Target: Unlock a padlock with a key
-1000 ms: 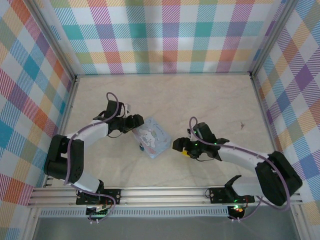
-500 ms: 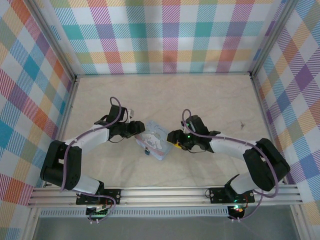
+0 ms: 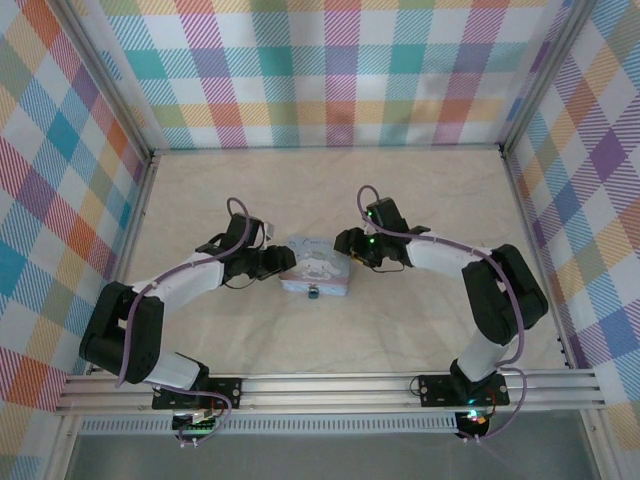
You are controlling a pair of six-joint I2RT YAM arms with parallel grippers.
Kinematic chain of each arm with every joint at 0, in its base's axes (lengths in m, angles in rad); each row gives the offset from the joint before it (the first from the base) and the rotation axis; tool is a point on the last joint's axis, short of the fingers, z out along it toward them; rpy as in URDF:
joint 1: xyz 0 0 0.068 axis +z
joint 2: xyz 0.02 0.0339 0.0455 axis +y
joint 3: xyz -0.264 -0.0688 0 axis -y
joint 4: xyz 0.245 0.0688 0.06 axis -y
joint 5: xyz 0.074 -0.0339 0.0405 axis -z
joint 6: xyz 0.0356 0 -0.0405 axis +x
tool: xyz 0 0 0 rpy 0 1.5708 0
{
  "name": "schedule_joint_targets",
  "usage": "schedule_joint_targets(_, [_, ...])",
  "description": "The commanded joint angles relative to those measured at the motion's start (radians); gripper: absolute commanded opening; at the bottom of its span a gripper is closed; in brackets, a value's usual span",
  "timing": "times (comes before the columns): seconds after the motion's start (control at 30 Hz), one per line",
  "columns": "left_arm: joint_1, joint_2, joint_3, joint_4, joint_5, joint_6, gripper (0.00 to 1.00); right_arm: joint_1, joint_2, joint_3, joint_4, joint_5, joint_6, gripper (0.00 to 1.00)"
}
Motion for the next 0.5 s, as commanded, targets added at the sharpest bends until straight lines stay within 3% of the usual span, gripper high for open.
schedule_joint_targets(0.0, [-0.041, 0.037, 0.058, 0.095, 0.028, -0.031, 0.49, -0.004, 0.035, 0.074, -0.022, -0.066, -0.066, 0.57])
schedule_joint_targets(0.47, [-0.063, 0.219, 0.244, 0.133, -0.02, -0.054, 0.48, -0.089, 0.133, 0.214, -0.071, -0.094, -0.123, 0.57])
